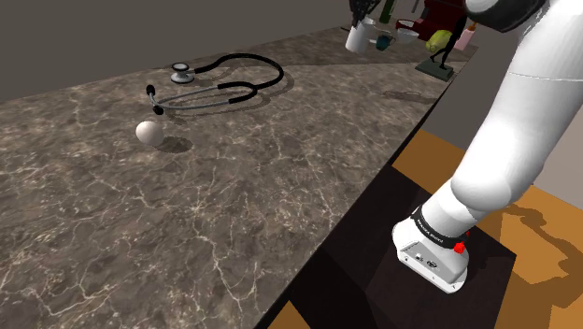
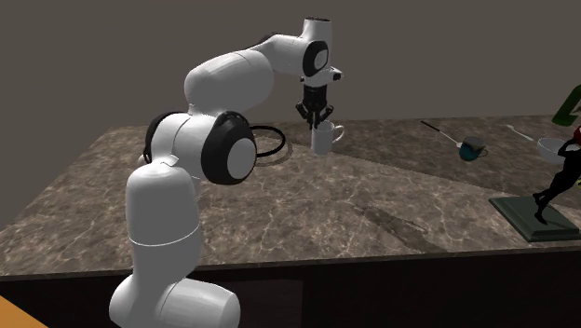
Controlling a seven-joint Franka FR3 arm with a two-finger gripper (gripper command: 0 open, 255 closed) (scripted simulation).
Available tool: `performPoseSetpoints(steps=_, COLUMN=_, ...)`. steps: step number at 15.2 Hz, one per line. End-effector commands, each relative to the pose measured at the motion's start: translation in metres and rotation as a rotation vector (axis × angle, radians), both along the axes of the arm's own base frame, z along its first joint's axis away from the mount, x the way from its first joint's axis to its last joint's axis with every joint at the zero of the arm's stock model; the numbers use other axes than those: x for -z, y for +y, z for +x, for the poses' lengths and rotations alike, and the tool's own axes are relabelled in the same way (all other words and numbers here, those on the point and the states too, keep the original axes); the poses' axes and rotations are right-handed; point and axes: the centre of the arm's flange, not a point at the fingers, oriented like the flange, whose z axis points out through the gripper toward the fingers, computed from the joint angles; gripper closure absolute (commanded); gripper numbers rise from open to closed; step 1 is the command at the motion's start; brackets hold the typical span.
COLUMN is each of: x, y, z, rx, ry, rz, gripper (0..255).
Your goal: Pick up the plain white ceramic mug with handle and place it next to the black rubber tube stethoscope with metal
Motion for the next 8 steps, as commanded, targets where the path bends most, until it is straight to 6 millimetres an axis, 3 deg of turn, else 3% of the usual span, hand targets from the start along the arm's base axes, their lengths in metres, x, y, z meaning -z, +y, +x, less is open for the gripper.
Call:
performPoseSetpoints(steps=1, x=0.002, y=0.024, z=0.001, rx=0.001, ry=0.0, rz=0.0, gripper=255)
performPoseSetpoints(steps=8, x=0.009, y=0.116, z=0.003, rx=0.001, ry=0.0, rz=0.0, gripper=255)
